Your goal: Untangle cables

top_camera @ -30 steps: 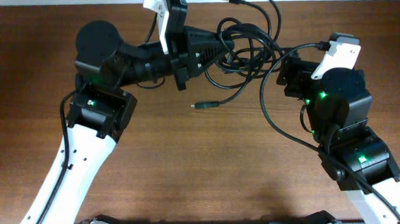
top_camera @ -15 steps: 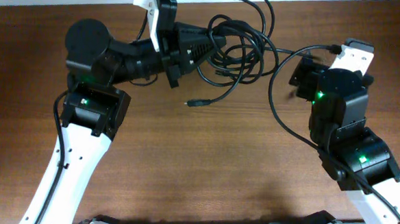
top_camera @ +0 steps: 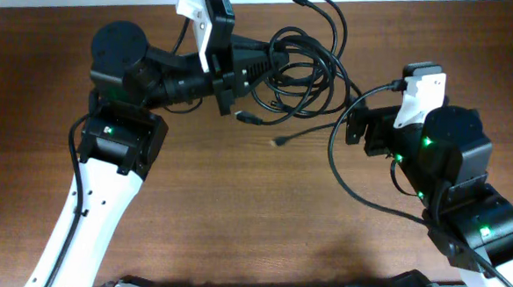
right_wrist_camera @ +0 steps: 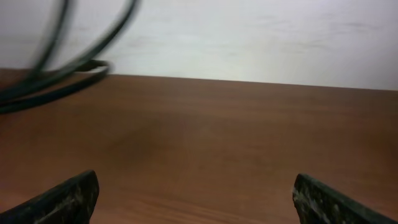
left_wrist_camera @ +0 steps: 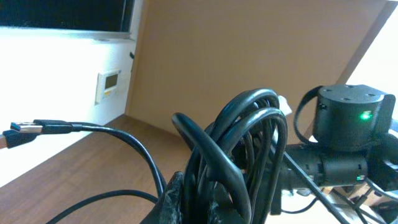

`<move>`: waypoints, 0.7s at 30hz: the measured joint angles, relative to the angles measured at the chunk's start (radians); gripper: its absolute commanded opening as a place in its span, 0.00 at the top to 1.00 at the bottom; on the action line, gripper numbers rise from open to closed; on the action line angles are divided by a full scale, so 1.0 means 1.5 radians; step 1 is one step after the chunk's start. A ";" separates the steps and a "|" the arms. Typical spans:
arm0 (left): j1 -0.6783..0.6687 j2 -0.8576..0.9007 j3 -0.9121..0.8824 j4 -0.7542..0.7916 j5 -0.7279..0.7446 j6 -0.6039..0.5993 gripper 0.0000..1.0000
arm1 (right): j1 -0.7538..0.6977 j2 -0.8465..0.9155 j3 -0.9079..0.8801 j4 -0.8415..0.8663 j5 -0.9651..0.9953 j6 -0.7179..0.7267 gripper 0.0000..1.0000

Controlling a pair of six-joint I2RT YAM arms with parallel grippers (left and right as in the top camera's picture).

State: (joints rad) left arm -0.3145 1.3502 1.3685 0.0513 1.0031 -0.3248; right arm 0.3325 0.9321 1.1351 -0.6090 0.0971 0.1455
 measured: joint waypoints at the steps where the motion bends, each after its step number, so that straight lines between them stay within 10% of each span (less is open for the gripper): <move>1: 0.000 0.000 0.000 -0.007 -0.005 0.001 1.00 | 0.000 -0.005 0.000 -0.003 -0.012 -0.003 0.01; 21: -0.037 0.000 0.000 -0.065 -0.037 -0.011 1.00 | 0.000 -0.060 0.000 0.019 -0.095 0.025 0.01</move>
State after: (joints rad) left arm -0.3706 1.3502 1.3689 -0.0463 0.9482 -0.3408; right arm 0.3325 0.8425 1.1351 -0.5804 -0.0448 0.1825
